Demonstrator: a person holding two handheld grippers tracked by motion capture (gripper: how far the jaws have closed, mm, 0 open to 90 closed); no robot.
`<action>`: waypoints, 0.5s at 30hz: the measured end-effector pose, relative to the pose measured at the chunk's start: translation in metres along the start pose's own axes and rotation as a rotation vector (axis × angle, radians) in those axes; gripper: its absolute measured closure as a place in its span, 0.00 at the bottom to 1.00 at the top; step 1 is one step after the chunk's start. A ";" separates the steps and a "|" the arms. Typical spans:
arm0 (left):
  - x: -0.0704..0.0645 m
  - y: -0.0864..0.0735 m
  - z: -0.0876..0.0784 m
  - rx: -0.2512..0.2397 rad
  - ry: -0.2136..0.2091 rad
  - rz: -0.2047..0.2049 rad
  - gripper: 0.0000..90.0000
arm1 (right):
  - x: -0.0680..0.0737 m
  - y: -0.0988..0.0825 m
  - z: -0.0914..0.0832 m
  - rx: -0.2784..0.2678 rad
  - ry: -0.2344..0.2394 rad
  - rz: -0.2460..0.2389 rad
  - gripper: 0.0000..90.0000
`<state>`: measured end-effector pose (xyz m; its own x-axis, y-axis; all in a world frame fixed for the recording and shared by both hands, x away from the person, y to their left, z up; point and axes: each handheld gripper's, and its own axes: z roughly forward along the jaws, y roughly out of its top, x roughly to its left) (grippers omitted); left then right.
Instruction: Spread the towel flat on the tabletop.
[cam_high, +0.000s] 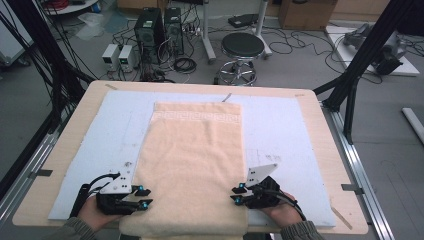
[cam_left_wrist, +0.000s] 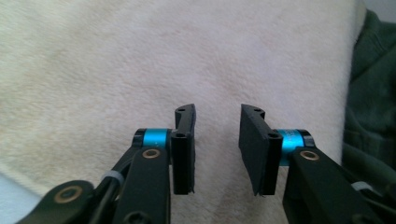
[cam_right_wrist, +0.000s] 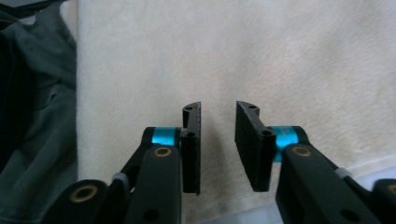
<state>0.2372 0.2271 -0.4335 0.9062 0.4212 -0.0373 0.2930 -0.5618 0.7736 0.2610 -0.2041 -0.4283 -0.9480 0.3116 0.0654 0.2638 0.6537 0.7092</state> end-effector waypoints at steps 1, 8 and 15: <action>0.002 0.001 -0.001 -0.010 0.009 -0.002 0.69 | -0.001 0.001 -0.001 -0.011 -0.007 0.007 0.74; 0.017 0.014 -0.008 -0.110 0.067 -0.053 0.61 | -0.019 0.014 -0.008 -0.088 -0.054 0.069 0.55; 0.033 0.028 -0.010 -0.153 0.125 -0.092 0.49 | -0.033 0.027 -0.006 -0.116 -0.096 0.119 0.41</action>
<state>0.2720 0.2325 -0.4065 0.8301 0.5561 -0.0407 0.3142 -0.4062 0.8581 0.2987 -0.2007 -0.4074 -0.8886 0.4497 0.0903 0.3453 0.5261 0.7772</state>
